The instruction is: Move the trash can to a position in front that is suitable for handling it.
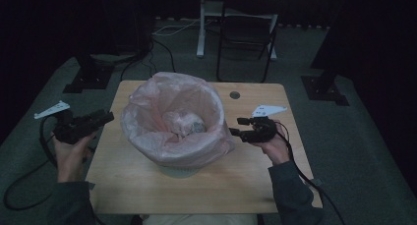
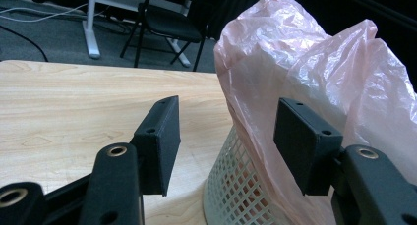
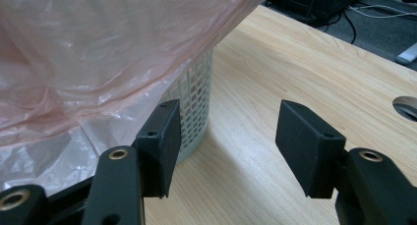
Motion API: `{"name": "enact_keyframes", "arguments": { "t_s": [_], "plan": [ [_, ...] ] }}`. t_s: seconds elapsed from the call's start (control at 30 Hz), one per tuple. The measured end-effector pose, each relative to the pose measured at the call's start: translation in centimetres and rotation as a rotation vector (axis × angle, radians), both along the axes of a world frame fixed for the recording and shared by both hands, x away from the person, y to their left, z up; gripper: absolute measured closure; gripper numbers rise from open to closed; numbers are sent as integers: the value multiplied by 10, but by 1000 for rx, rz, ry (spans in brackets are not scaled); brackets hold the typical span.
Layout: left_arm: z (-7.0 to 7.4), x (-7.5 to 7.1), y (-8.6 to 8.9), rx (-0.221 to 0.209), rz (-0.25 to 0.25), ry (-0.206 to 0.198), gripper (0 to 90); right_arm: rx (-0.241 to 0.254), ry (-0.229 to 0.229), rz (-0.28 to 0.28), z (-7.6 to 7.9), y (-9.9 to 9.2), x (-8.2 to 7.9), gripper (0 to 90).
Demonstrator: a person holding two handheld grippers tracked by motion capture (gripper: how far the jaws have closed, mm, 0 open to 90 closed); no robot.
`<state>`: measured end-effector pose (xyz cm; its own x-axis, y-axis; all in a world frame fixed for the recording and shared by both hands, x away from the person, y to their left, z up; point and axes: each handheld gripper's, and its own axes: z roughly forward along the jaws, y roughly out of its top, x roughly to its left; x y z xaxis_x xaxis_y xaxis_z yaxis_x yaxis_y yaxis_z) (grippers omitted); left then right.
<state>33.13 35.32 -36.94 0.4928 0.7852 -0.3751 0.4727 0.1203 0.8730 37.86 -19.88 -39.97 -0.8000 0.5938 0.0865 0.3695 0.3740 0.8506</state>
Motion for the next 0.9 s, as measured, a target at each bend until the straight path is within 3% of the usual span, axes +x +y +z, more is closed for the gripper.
{"name": "enact_keyframes", "arguments": {
  "t_s": [0.33, 0.4, 0.53, 0.73, 0.9],
  "plan": [
    [0, 3, -5, 12, 0, 7, 431, 15, -6, -36, -1, 8, 4, 432],
    [0, 4, -9, 16, 1, 11, 432, 39, -7, -59, -2, 20, 8, 437],
    [-2, 9, -20, 48, 3, 26, 431, 28, -12, -57, -5, 37, 12, 437],
    [-4, 15, -32, 71, -2, 38, 432, 33, -17, -70, -5, 47, 16, 447],
    [-7, 20, -46, 79, -46, 51, 439, 37, -12, -53, -6, 51, 16, 463]
  ]
}}
